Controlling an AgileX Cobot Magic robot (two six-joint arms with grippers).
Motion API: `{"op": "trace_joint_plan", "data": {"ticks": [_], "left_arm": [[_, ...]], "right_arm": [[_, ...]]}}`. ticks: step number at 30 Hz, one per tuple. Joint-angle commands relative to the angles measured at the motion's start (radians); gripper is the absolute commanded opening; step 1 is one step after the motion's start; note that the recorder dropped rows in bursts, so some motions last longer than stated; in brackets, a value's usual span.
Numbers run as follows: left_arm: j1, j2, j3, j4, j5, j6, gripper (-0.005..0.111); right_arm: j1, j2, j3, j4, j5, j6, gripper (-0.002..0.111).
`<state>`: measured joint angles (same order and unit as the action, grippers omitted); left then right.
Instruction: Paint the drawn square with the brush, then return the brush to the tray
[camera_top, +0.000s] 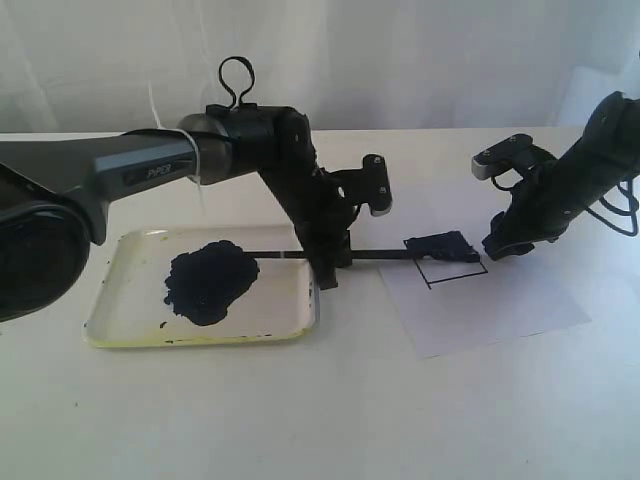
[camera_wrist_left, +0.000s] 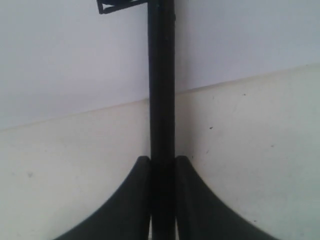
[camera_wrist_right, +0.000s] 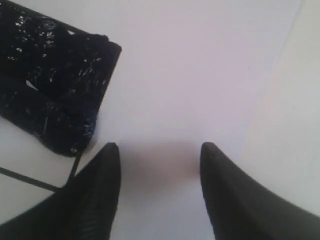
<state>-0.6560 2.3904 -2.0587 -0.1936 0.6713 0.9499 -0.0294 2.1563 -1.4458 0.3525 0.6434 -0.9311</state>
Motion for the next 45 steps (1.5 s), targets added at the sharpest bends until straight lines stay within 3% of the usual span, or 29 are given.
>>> {"op": "trace_joint_plan", "data": {"ticks": [1,17,28,35,45], "left_arm": [[-0.008,-0.013,-0.003,0.005,0.05,0.0,0.0],[-0.025,-0.031,-0.003,-0.025,0.084,-0.002,0.0],[-0.032,-0.041,-0.014,0.017,0.082,-0.033,0.0],[-0.032,-0.041,-0.061,0.143,0.163,-0.077,0.0],[-0.032,-0.059,-0.061,0.106,0.146,-0.11,0.0]], "right_arm": [[0.0,0.02,0.004,-0.036,0.014,-0.011,0.047],[0.0,0.02,0.004,-0.036,0.012,-0.006,0.047],[0.0,0.02,0.004,-0.036,0.012,-0.006,0.047],[0.0,0.02,0.004,-0.019,-0.012,0.001,0.047],[0.0,0.02,0.004,-0.005,-0.018,0.001,0.047]]}}
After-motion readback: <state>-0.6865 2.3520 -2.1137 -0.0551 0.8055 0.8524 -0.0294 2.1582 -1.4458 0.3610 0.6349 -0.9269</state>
